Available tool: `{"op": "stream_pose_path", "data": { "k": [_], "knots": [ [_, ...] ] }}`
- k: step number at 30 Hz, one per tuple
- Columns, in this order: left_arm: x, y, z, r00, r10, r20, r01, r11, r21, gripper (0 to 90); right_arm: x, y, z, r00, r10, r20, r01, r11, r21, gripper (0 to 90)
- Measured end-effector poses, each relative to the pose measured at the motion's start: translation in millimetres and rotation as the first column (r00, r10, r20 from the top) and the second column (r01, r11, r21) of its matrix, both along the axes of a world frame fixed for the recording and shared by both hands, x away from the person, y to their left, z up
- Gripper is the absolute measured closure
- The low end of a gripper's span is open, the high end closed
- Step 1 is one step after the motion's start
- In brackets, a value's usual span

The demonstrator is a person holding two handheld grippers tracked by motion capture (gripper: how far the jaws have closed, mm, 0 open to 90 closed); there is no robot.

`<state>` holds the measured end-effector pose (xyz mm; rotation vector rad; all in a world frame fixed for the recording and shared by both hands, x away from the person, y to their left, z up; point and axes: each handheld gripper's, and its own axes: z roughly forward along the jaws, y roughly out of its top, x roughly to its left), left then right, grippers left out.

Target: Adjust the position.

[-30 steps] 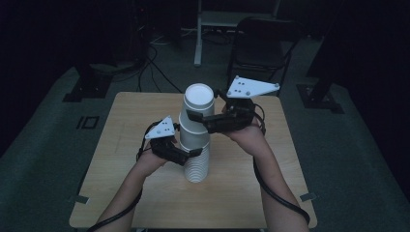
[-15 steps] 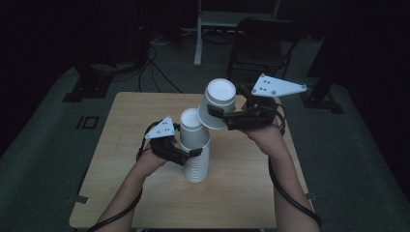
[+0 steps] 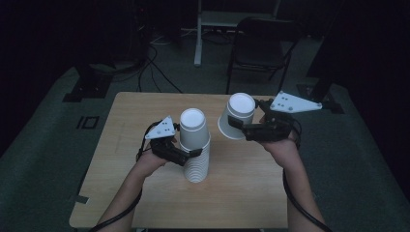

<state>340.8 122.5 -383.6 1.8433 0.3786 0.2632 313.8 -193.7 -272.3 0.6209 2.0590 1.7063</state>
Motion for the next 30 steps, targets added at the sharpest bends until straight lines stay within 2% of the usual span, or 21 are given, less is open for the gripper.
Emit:
{"op": "stream_pose_path", "data": {
  "k": [3,6,9,12,17,21,23,30],
  "knots": [
    [0.0,0.9,-0.3,1.0,0.006,-0.005,-0.006,0.9999,0.008,1.1,-1.2,-4.8,-8.0,0.9999,-0.011,-0.009,0.011,0.9999,-0.005,20.8],
    [-1.0,4.0,-1.1,0.9999,0.013,-0.011,-0.013,0.9999,-0.004,0.1,-1.6,-9.2,-17.5,0.9995,-0.017,-0.025,0.017,0.9998,-0.003,20.8],
    [-4.5,7.8,-0.9,0.9996,0.029,-0.001,-0.029,0.9995,-0.01,0.1,-0.3,-12.0,-28.5,0.9987,-0.031,-0.039,0.03,0.9995,-0.012,20.8],
    [-9.4,14.3,-1.9,0.9991,0.042,0.006,-0.042,0.9991,-0.007,0.1,0.3,-14.6,-39.2,0.9979,-0.033,-0.055,0.032,0.9993,-0.017,20.8],
    [-20.9,28.2,-6.2,0.9976,0.069,0.001,-0.069,0.9971,-0.03,0.2,0.3,-17.8,-54.1,0.9963,-0.047,-0.071,0.046,0.9987,-0.024,20.8],
    [-31.8,39.1,-12.6,0.9945,0.105,0.006,-0.104,0.9939,-0.037,0.2,0.5,-20.5,-66.2,0.9945,-0.058,-0.087,0.055,0.998,-0.03,20.8],
    [-36.5,44.5,-16.9,0.9929,0.119,-0.004,-0.119,0.9923,-0.034,0.2,-0.2,-22.4,-71.1,0.9936,-0.062,-0.095,0.059,0.9977,-0.034,20.8],
    [-53.5,56.1,-33.7,0.9902,0.136,-0.032,-0.137,0.9903,-0.023,0.2,-3.9,-31.2,-82.6,0.9911,-0.078,-0.108,0.074,0.9965,-0.038,20.8]
  ]
}}
